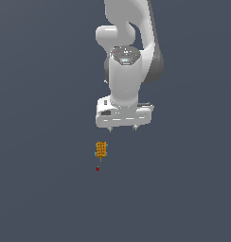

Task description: Pick up the object and move it to a goal position.

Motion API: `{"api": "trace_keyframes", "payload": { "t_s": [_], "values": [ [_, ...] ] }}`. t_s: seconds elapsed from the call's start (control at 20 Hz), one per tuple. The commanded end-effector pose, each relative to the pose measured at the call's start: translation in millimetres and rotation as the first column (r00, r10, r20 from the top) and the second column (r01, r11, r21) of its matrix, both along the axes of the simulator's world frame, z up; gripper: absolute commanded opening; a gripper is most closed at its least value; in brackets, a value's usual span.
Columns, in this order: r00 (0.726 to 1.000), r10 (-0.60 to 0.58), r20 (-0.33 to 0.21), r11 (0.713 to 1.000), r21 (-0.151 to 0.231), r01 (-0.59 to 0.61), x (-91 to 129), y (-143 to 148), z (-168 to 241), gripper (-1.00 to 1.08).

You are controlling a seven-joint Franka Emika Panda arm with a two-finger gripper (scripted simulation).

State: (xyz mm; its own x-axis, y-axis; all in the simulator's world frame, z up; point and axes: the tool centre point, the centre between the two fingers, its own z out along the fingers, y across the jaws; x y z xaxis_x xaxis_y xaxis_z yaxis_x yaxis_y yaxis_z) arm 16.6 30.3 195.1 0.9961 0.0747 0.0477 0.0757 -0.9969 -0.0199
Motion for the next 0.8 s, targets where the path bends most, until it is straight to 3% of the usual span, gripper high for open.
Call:
{"api": "trace_keyframes", "payload": {
  "t_s": [0.0, 0.45, 0.75],
  "values": [
    [1.0, 0.0, 0.0, 1.0, 0.0, 0.0, 0.0, 0.0, 0.0, 1.0],
    [0.998, 0.057, -0.012, 0.998, 0.012, -0.057, -7.3, 20.2, 4.2, 1.0],
    [0.998, 0.054, -0.012, 0.999, 0.011, -0.053, -5.3, 16.8, 0.9, 1.0]
  ]
}}
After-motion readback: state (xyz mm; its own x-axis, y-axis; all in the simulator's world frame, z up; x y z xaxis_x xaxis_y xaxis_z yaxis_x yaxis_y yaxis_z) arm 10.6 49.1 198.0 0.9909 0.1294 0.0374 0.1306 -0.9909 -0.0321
